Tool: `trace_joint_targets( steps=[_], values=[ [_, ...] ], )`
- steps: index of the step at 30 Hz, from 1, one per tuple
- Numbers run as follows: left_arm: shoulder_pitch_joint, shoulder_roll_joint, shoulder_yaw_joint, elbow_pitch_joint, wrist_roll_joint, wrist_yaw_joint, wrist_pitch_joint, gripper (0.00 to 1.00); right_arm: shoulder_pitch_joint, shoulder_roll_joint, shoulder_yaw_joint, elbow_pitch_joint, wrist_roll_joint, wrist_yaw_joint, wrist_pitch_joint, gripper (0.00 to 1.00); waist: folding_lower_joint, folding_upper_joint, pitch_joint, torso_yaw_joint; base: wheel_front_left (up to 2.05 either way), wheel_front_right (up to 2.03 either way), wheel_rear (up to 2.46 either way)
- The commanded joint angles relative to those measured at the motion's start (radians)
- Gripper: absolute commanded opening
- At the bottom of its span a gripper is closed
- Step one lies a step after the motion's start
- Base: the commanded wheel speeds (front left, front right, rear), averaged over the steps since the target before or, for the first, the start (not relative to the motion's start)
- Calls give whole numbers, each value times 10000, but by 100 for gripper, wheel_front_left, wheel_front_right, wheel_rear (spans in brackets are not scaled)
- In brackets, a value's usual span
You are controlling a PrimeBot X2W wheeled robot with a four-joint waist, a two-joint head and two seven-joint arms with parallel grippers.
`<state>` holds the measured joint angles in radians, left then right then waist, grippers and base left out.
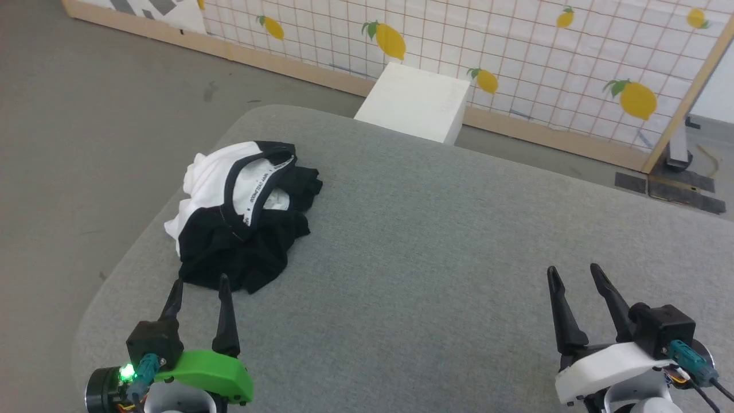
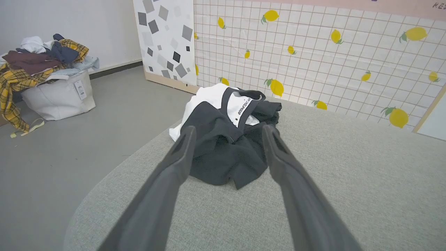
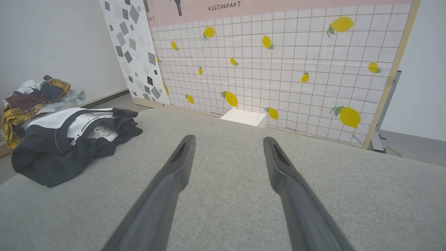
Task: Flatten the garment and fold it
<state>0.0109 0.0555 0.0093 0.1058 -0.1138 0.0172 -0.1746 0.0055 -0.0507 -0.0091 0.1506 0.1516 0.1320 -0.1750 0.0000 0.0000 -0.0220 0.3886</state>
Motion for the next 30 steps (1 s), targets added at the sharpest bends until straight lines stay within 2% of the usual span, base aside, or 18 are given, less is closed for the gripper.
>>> trace_joint_targets(
  steps=[1, 30],
  values=[
    [152, -38, 13, 35, -116, 53, -116, 100, 162, 3, 1, 67, 128, -9, -107, 100, 0, 0, 1, 102, 0, 0, 0],
    [234, -51, 82, 429, -379, 113, -757, 100, 132, 5, -83, 508, 301, -13, -753, 100, 0, 0, 84, 1387, 0, 0, 0]
  ],
)
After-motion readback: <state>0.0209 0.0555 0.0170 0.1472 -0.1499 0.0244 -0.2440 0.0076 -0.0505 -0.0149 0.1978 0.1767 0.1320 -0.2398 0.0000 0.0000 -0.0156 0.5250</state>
